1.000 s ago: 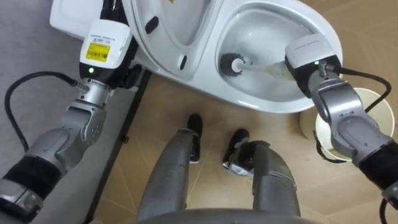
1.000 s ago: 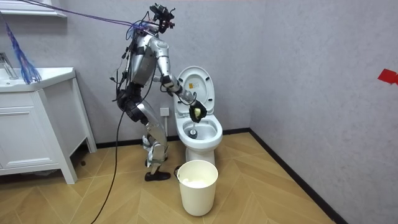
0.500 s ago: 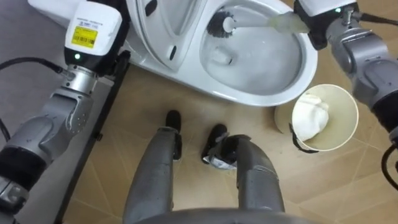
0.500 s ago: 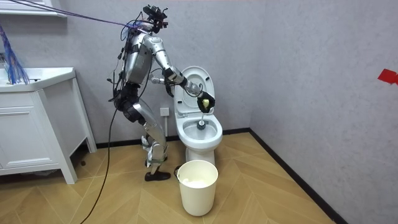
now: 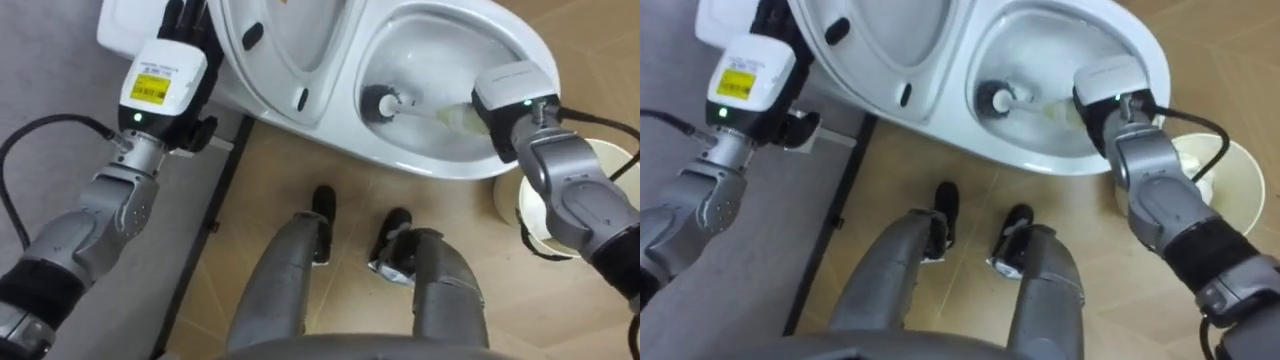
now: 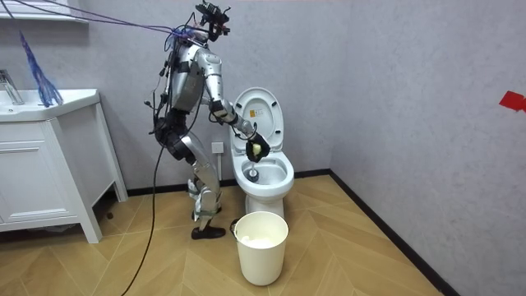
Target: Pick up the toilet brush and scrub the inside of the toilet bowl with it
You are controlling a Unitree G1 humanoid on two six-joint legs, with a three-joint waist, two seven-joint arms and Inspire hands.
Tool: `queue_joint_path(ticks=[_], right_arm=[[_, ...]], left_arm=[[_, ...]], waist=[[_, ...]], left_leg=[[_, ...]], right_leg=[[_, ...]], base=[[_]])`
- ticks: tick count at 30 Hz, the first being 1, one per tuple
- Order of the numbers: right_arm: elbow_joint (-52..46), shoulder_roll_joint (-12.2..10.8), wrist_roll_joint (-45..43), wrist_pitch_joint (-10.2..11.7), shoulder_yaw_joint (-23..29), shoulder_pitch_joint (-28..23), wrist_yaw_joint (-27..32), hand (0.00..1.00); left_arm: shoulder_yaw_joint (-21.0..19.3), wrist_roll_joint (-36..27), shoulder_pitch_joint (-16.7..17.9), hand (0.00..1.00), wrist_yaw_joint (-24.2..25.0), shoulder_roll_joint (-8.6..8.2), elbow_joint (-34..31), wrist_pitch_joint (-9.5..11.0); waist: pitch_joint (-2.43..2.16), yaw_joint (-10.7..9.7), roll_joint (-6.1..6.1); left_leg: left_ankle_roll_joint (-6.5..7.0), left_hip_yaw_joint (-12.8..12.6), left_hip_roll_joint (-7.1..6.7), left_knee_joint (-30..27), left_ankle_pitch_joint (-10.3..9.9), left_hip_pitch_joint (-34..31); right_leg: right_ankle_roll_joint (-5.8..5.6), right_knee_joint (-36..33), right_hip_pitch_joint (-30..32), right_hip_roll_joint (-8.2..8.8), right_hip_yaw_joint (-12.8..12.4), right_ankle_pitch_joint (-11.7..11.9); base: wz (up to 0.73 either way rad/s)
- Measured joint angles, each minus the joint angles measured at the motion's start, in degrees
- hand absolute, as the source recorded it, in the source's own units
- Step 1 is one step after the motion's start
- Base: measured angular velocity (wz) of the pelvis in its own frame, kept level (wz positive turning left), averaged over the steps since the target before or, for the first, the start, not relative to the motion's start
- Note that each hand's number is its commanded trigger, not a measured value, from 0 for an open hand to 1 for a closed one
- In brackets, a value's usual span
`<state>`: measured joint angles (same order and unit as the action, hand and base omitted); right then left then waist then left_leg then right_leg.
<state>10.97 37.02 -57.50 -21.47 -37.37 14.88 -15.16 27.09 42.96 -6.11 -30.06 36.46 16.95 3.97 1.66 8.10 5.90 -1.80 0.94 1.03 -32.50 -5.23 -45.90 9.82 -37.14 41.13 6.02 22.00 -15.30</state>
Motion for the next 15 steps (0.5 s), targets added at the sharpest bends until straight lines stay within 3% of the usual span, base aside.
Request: queue_joint_path(ticks=[8,10,13,15], right_arm=[[0.0,-1.1,-0.6,0.2,5.0,-7.6,-0.1,1.0],[0.2,-1.2,-0.3,0.3,5.2,-8.6,-0.1,1.0],[2.6,-3.1,-0.4,2.1,8.7,-10.5,-0.2,1.0],[2.9,-4.3,-0.4,3.9,10.3,-12.2,-0.1,1.0]], left_arm=[[-2.3,-5.4,3.6,0.0,0.9,-0.49,3.1,-1.2],[-3.0,-6.4,4.0,0.0,1.7,-0.62,3.4,-2.3],[-5.0,-6.6,4.3,0.0,3.5,-2.44,4.4,-2.5],[-7.3,-7.1,6.5,0.0,5.0,-2.52,4.4,-2.4]], waist=[[0.1,0.0,-0.3],[0.16,0.0,-0.85],[0.17,-0.2,-1.63],[0.23,-0.4,-3.08]], left_leg=[[0.04,-0.2,-0.68,2.5,0.0,6.4],[0.04,-0.5,-0.95,2.9,0.0,7.7],[0.17,-0.5,-1.51,4.3,-0.1,10.9],[0.28,-0.4,-1.77,5.3,-0.1,13.6]], right_leg=[[-1.04,2.5,-6.8,0.26,0.9,-1.0],[-1.24,2.8,-8.3,0.7,1.3,-1.4],[-2.02,3.8,-11.6,1.04,1.7,-1.9],[-2.4,5.2,-14.4,1.01,1.6,-2.1]], base=[[0.09],[0.15],[0.16],[0.0]])
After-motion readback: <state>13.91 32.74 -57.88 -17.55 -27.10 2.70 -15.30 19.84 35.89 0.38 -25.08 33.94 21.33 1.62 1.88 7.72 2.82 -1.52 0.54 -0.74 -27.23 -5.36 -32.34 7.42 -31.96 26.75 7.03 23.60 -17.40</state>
